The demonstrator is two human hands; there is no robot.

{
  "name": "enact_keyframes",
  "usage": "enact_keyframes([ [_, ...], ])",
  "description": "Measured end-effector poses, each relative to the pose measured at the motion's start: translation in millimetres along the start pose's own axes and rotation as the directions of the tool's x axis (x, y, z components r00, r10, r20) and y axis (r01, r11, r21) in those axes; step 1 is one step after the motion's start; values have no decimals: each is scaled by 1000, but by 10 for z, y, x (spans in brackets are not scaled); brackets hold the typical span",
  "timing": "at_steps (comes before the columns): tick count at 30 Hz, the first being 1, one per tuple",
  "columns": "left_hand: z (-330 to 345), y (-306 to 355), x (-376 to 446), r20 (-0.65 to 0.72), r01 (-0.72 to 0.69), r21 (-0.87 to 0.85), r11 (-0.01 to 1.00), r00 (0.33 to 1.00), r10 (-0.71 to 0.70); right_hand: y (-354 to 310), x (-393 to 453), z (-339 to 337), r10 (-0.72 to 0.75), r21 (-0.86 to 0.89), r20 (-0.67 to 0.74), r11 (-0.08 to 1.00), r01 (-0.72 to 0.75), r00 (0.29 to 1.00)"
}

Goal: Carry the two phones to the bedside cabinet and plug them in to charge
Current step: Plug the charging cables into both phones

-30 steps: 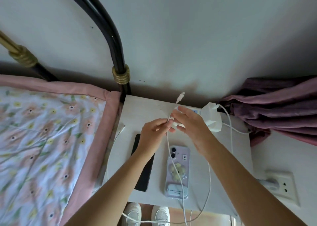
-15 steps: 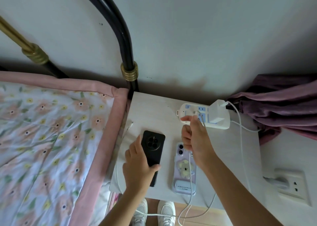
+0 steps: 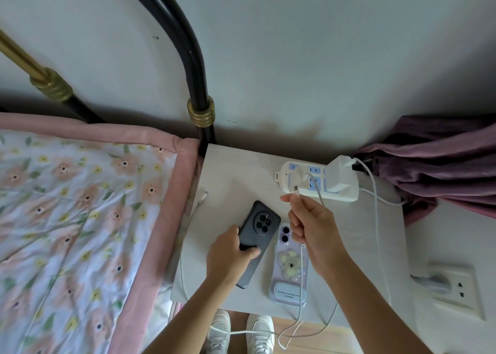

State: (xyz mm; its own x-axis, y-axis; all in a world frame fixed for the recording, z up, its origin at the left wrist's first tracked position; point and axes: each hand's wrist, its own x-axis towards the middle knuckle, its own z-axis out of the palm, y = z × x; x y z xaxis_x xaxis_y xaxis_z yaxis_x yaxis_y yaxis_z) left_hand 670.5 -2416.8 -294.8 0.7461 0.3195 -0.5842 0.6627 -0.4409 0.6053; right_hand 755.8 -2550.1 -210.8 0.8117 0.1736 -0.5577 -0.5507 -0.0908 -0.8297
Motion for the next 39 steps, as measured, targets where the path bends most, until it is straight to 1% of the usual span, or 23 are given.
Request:
enact_keyframes([
  [2,-64,49,32,-31,-15,-117,993,999,11,5,-22,7,-12,-27,-13,1000,12,1000],
  [3,-120,97,47,-43,-4,-213,977,999,-5,3,-38,14,-23,-43,-18,999,22,1000],
  [4,-183,159,59,-34,16,-352,936,999,-29,3,-49,19,-33,-54,-21,998,32,999],
  [6,-291,298,82,33,77,-638,766,997,-73,-3,-76,34,-46,-69,-29,997,44,999],
  [7,-333,364,102,48,99,-725,681,994,-93,-2,-94,45,-55,-86,-38,995,51,998],
  [8,-366,426,135,41,102,-778,619,993,-112,3,-114,61,-72,-124,-50,990,66,996],
  [10,-423,543,226,17,93,-840,535,989,-146,31,-168,107,-122,-231,-79,968,101,989],
  [11,-447,596,279,9,91,-855,511,987,-162,50,-206,133,-136,-250,-100,962,107,986],
  [15,-538,768,425,-20,66,-879,473,984,-176,69,-355,196,-109,-191,-179,979,74,978],
  [20,-554,869,486,-21,53,-880,472,988,-151,130,-386,346,0,-198,-62,980,-13,998],
  [23,-519,881,488,-8,69,-868,492,988,-152,144,-357,417,59,-167,-30,984,-63,998],
  [29,-479,884,469,-9,57,-870,490,991,-130,111,-328,463,90,-179,-53,979,-98,995],
  [34,-471,903,446,4,61,-867,495,993,-116,84,-304,461,87,-172,-78,980,-100,993],
  [39,-486,902,480,-10,65,-859,508,989,-145,90,-338,449,65,-188,-62,979,-76,996],
])
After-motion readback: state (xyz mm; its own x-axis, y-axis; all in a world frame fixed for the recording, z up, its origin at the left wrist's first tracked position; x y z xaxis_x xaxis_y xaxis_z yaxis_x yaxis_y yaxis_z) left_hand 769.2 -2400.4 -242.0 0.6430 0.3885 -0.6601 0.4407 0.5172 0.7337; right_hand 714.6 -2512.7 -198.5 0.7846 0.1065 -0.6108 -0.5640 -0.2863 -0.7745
